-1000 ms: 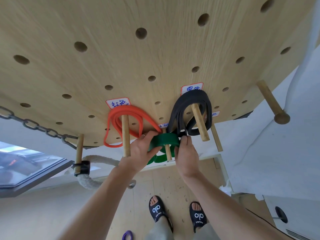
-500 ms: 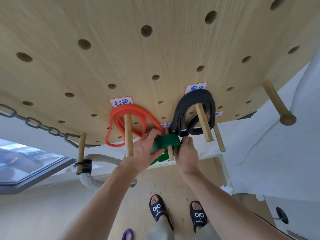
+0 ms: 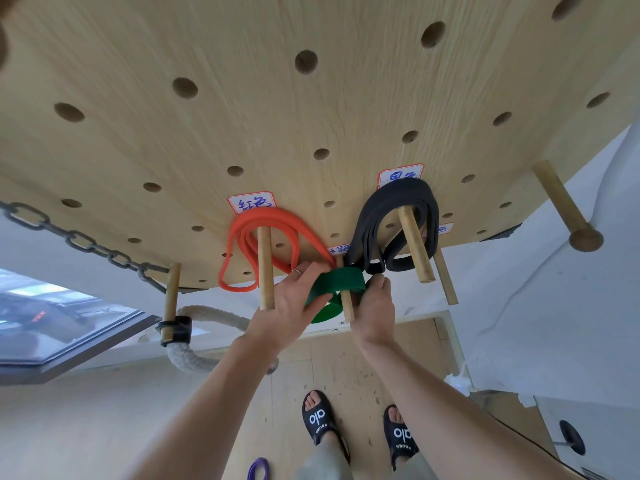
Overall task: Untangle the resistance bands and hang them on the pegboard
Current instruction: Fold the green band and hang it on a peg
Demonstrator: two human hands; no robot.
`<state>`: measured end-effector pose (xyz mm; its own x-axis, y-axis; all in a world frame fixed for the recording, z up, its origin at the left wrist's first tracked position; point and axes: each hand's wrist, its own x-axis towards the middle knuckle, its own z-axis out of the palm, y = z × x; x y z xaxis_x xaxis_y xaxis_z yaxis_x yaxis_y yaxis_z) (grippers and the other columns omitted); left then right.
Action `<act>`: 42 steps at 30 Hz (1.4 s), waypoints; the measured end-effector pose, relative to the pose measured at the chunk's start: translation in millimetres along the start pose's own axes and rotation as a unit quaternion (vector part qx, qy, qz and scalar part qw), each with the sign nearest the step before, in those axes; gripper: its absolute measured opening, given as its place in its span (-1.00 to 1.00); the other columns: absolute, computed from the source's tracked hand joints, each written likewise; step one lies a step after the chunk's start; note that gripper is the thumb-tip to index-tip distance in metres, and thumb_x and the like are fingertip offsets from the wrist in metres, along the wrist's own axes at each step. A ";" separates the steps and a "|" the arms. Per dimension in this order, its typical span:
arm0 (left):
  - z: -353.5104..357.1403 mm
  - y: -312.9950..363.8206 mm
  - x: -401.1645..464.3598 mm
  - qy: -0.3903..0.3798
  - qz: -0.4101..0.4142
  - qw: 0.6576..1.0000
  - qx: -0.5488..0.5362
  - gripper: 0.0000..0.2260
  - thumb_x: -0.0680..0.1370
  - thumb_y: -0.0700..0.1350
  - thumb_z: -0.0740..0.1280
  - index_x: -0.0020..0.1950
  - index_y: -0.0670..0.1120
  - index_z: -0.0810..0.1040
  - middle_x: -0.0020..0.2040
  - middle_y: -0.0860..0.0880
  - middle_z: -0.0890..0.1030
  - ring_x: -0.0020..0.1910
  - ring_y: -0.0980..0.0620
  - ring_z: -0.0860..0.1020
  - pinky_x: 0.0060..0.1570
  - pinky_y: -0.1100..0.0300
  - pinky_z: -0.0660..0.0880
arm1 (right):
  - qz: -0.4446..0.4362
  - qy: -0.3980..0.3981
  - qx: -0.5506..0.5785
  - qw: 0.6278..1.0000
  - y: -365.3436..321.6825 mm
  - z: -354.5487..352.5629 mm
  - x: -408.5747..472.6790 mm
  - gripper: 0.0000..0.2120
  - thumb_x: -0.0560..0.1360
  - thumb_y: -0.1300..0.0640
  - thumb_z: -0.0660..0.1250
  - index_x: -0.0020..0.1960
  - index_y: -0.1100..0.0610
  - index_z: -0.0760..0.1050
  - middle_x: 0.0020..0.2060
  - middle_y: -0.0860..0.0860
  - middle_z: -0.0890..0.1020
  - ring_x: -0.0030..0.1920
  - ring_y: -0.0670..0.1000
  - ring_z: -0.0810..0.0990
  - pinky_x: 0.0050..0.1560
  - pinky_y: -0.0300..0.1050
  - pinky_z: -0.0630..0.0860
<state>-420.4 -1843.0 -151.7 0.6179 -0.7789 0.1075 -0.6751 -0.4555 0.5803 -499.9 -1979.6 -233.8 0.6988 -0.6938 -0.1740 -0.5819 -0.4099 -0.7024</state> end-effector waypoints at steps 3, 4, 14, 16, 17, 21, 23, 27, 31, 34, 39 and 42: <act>-0.5 -0.6 2.4 0.009 0.005 1.000 0.000 -0.67 0.57 -0.20 0.43 0.32 -0.09 0.47 0.16 -0.06 0.58 0.03 0.02 0.54 0.04 0.30 0.45 | 0.011 0.000 -0.013 1.000 -1.7 -0.6 1.9 -0.72 0.58 0.24 0.36 0.22 0.29 0.37 0.06 0.18 0.49 -0.08 0.21 0.57 -0.21 -0.05 0.37; 0.9 -0.6 2.9 0.012 0.004 1.000 0.001 -0.67 0.58 -0.19 0.42 0.32 -0.08 0.47 0.17 -0.06 0.58 0.03 0.00 0.55 0.04 0.24 0.49 | 0.013 -0.002 -0.012 1.000 -1.7 -1.0 2.3 -0.73 0.59 0.24 0.35 0.22 0.29 0.37 0.07 0.18 0.48 -0.10 0.19 0.56 -0.21 -0.06 0.36; 11.1 -2.9 4.8 -0.001 -0.027 1.000 -0.010 -0.65 0.57 -0.12 0.39 0.32 0.03 0.40 0.13 -0.08 0.59 0.01 -0.12 0.59 0.03 -0.04 0.56 | 0.030 -0.037 0.014 0.999 -6.9 -4.1 1.9 -0.70 0.59 0.23 0.34 0.26 0.28 0.34 0.10 0.16 0.44 -0.15 0.09 0.43 -0.19 -0.05 0.33; 12.8 -4.4 5.5 -0.008 -0.032 0.999 -0.005 -0.65 0.57 -0.08 0.38 0.32 0.01 0.41 0.13 -0.08 0.59 0.00 -0.11 0.59 0.02 -0.05 0.57 | 0.029 -0.036 0.026 0.999 -7.6 -4.4 1.8 -0.67 0.59 0.22 0.35 0.27 0.28 0.34 0.10 0.16 0.45 -0.14 0.07 0.41 -0.18 -0.06 0.34; 13.2 -4.4 5.6 -0.011 -0.034 0.999 -0.003 -0.65 0.56 -0.06 0.36 0.32 0.01 0.40 0.11 -0.08 0.59 -0.02 -0.11 0.58 0.00 -0.06 0.57 | 0.031 -0.034 0.030 0.998 -8.1 -4.6 1.9 -0.67 0.58 0.21 0.35 0.27 0.28 0.34 0.09 0.16 0.45 -0.14 0.07 0.41 -0.18 -0.06 0.34; 13.8 -4.1 4.3 0.000 -0.036 0.999 -0.001 -0.66 0.57 -0.06 0.36 0.31 0.00 0.40 0.07 -0.07 0.59 -0.07 -0.10 0.57 -0.06 -0.05 0.57 | 0.030 -0.029 0.037 0.998 -7.3 -5.4 1.4 -0.67 0.55 0.22 0.39 0.23 0.28 0.36 0.07 0.15 0.44 -0.14 0.10 0.44 -0.19 -0.03 0.36; 13.9 -3.0 3.2 0.007 -0.035 0.999 0.004 -0.66 0.57 -0.12 0.41 0.32 -0.05 0.44 0.09 -0.08 0.60 -0.07 -0.10 0.58 -0.07 0.00 0.57 | 0.027 -0.030 0.036 0.999 -6.4 -6.0 0.3 -0.68 0.55 0.21 0.40 0.20 0.28 0.36 0.06 0.14 0.42 -0.13 0.14 0.48 -0.19 -0.03 0.36; 10.7 -0.5 3.8 0.017 -0.035 0.999 0.006 -0.70 0.59 -0.16 0.42 0.29 -0.10 0.48 0.04 -0.07 0.62 -0.12 -0.05 0.57 -0.11 0.17 0.52 | 0.023 -0.036 0.013 0.999 -8.3 -7.2 1.7 -0.70 0.59 0.16 0.36 0.21 0.25 0.34 0.04 0.09 0.39 -0.15 0.11 0.45 -0.21 -0.07 0.31; 10.1 -1.2 5.4 0.014 -0.047 0.999 0.007 -0.73 0.60 -0.14 0.41 0.26 -0.08 0.45 -0.09 -0.05 0.61 -0.19 -0.04 0.57 -0.18 0.09 0.55 | 0.028 -0.043 0.007 0.999 -7.4 -6.8 4.5 -0.71 0.61 0.14 0.35 0.23 0.21 0.33 0.07 0.08 0.42 -0.17 0.04 0.43 -0.34 -0.20 0.25; 12.7 -0.8 5.4 0.012 -0.063 0.998 0.005 -0.72 0.60 -0.11 0.40 0.25 -0.06 0.40 -0.06 -0.05 0.61 -0.17 -0.05 0.59 -0.18 -0.01 0.57 | 0.034 -0.048 0.010 0.998 -8.8 -9.1 4.1 -0.69 0.60 0.14 0.36 0.23 0.21 0.33 0.09 0.10 0.42 -0.15 0.04 0.43 -0.35 -0.22 0.26; 12.3 2.8 6.2 0.010 -0.071 0.997 0.006 -0.66 0.59 -0.11 0.40 0.29 -0.02 0.36 0.04 -0.06 0.63 -0.06 -0.11 0.63 -0.10 -0.07 0.60 | 0.032 -0.047 0.013 0.998 -10.0 -14.8 1.1 -0.57 0.54 0.11 0.44 0.27 0.24 0.34 0.12 0.11 0.43 -0.04 0.13 0.54 -0.15 -0.12 0.36; 12.7 4.5 5.0 0.017 -0.077 0.997 0.005 -0.65 0.58 -0.12 0.41 0.30 -0.05 0.37 0.05 -0.06 0.63 -0.05 -0.11 0.63 -0.10 -0.06 0.59 | 0.026 -0.032 0.003 0.999 -8.3 -18.6 -1.2 -0.49 0.49 0.05 0.50 0.27 0.23 0.34 0.15 0.14 0.48 0.04 0.20 0.60 -0.15 -0.05 0.44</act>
<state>-425.5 -1854.4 -158.8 0.7276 -0.6844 0.0460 -0.5754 -0.5725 0.5840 -503.7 -1986.4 -215.0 0.6923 -0.6754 -0.2541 -0.6159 -0.3697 -0.6957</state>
